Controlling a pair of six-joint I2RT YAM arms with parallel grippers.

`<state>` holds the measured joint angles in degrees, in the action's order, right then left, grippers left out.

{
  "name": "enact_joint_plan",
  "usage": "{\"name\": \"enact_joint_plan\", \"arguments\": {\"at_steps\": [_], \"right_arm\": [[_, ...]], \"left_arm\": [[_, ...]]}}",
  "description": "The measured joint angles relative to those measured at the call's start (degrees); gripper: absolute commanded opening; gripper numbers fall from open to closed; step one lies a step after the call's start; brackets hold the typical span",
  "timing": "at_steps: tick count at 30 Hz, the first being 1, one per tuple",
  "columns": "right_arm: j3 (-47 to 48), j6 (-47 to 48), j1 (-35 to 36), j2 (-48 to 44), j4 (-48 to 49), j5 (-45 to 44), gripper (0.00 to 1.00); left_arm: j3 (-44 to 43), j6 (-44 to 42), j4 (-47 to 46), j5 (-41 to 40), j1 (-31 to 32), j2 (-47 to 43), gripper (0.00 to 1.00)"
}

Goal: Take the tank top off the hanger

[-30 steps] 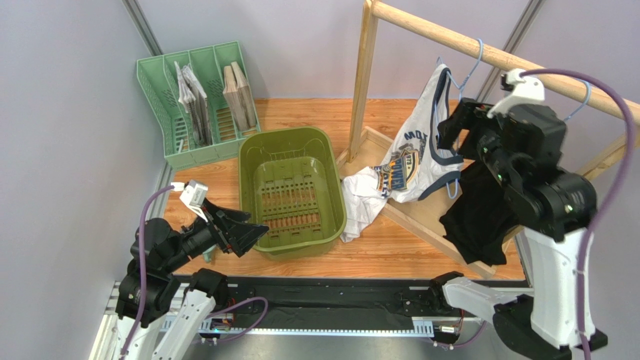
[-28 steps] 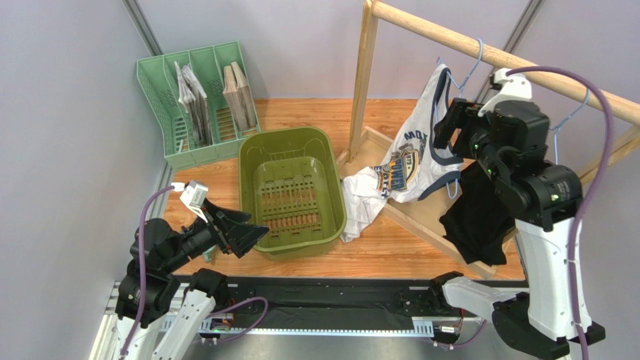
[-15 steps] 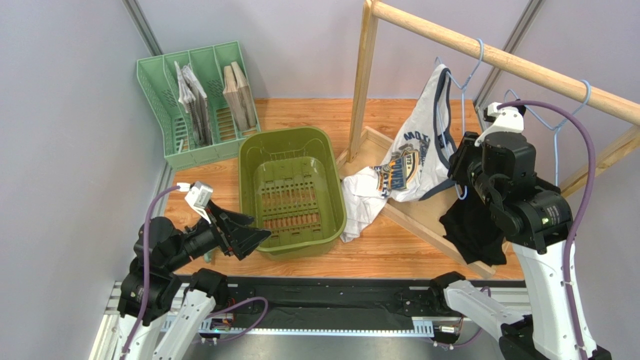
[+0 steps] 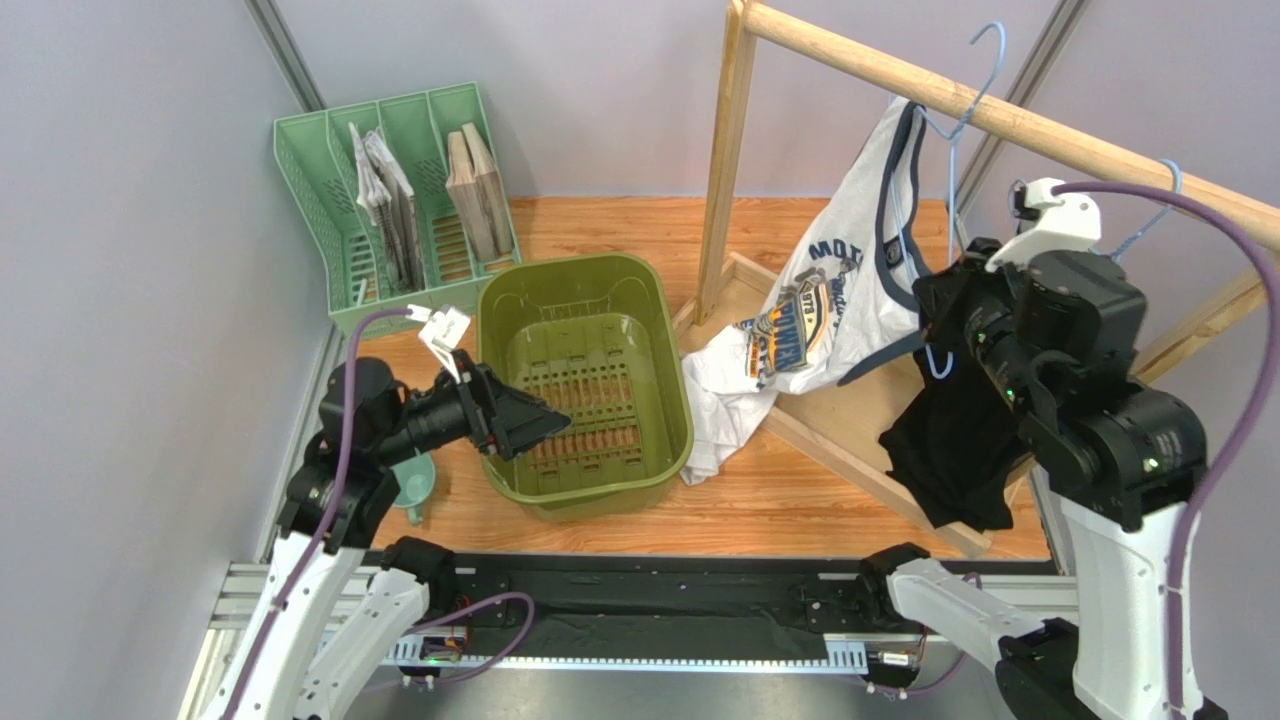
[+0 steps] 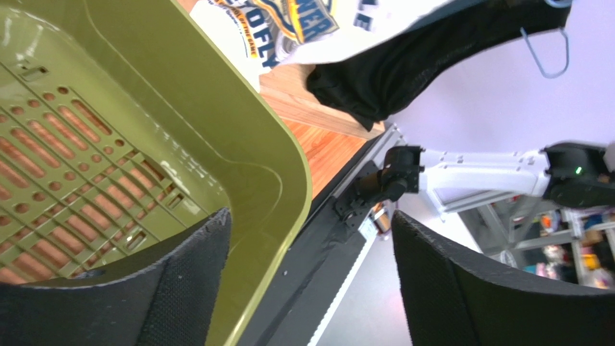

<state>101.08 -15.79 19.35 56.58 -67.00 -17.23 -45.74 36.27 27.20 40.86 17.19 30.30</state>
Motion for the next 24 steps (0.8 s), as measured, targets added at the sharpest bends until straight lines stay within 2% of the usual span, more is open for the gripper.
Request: {"name": "enact_joint_plan", "arguments": {"at_steps": [4,9,14,19,24], "right_arm": [[5.2,-0.02,0.0,-1.05,-0.37,2.23,0.0],[5.6,0.0,0.0,-5.99,-3.61,6.47,0.0],[3.61,-0.09,-0.02,-12.66,-8.98,12.17,0.0],[-1.99,-1.16,0.0,-19.3,-10.75,21.03,0.0],[-10.14,-3.06,0.0,-25.9,-12.48,28.28,0.0]], "left_arm": [[-0.66,1.75,-4.17,-1.51,4.07,7.54,0.83],[-8.66,0.66,-5.14,-9.77,21.03,17.99,0.83],[-18.38,-1.2,-8.59,-18.53,33.03,25.59,0.83],[-31.74,-7.78,-9.29,-29.57,44.96,36.44,0.83],[-43.04,-13.38,-8.92,-37.18,48.87,47.04,0.82]]}}
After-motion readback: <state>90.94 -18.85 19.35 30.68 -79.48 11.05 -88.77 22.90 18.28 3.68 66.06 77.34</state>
